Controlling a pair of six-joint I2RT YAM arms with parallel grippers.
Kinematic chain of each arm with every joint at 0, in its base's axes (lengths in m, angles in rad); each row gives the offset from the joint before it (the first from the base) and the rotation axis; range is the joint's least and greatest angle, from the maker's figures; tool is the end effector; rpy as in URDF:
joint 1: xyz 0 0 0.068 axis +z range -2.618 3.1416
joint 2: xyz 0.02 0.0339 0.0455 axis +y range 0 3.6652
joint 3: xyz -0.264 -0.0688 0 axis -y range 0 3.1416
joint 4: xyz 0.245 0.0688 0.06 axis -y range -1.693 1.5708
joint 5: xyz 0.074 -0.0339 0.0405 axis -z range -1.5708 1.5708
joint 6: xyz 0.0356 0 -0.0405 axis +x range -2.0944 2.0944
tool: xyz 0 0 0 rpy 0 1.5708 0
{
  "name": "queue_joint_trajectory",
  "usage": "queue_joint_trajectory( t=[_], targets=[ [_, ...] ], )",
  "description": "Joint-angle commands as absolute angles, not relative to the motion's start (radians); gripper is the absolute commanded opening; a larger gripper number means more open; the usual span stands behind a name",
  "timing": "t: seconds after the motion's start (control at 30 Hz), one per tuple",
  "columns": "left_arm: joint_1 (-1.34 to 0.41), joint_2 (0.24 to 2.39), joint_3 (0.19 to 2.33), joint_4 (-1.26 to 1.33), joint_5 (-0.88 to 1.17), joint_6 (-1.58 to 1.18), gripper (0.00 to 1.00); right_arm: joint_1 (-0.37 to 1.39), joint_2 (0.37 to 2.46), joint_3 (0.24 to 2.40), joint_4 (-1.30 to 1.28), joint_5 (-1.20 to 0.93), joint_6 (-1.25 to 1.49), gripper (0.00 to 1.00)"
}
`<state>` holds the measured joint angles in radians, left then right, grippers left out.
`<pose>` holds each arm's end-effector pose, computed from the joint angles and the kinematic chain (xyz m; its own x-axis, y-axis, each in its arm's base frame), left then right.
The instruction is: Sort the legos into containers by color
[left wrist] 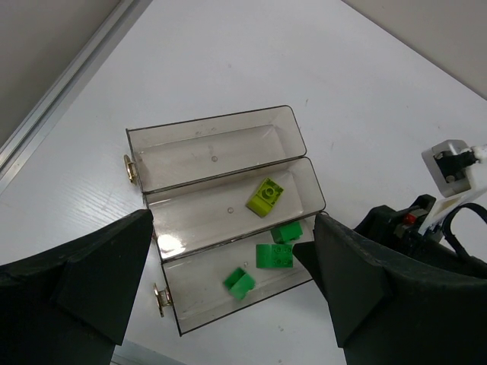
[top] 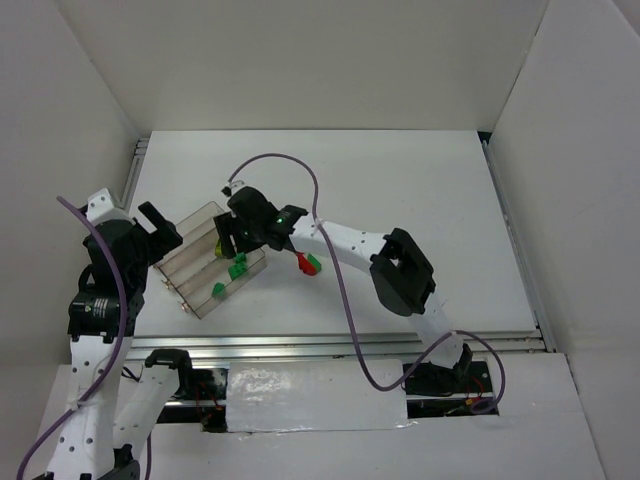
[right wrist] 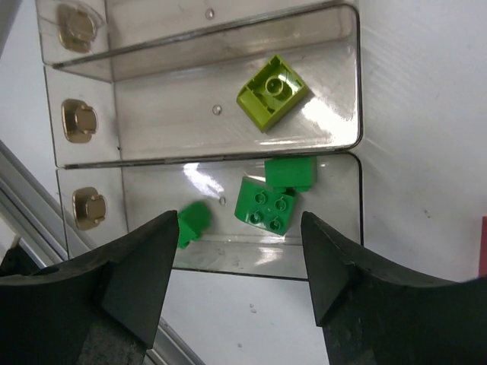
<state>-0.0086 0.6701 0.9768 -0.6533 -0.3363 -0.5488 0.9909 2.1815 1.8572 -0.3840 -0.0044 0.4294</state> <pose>0.1298 0.0106 0.3721 -0.1321 -0.4913 -0.8609 -0.4351 0.8091 -0.3950 0.2771 0.4233 0.2373 -0.6731 -0.2678 -0.6893 -0.6138 0.7222 0.3188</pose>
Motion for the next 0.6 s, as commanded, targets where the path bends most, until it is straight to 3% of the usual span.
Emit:
queue_joint_trajectory(
  t=[0.0, 0.1, 0.2, 0.37, 0.57],
  targets=[
    [-0.003, 0.661, 0.979, -0.617, -0.330, -0.529, 0.99, 0.985, 2.143, 1.930, -0.406, 0.044, 0.422, 0.73],
    [-0.003, 0.670, 0.979, -0.617, -0.327, -0.528, 0.99, 0.974, 2.039, 1.834, -0.416, 0.123, 0.416, 0.73],
    [-0.003, 0.672, 0.979, -0.615, -0.321, -0.528, 0.99, 0.947, 1.846, 1.539, -0.318, 0.130, 0.367, 0.74],
    [-0.003, 0.672, 0.976, -0.598, -0.263, -0.514, 1.00, 0.870, 1.675, 1.199, -0.261, 0.010, 0.267, 0.73],
    [-0.008, 0.663, 0.962, -0.583, -0.235, -0.502, 1.00, 0.854, 1.706, 1.176, -0.287, 0.071, 0.170, 0.73]
  ],
)
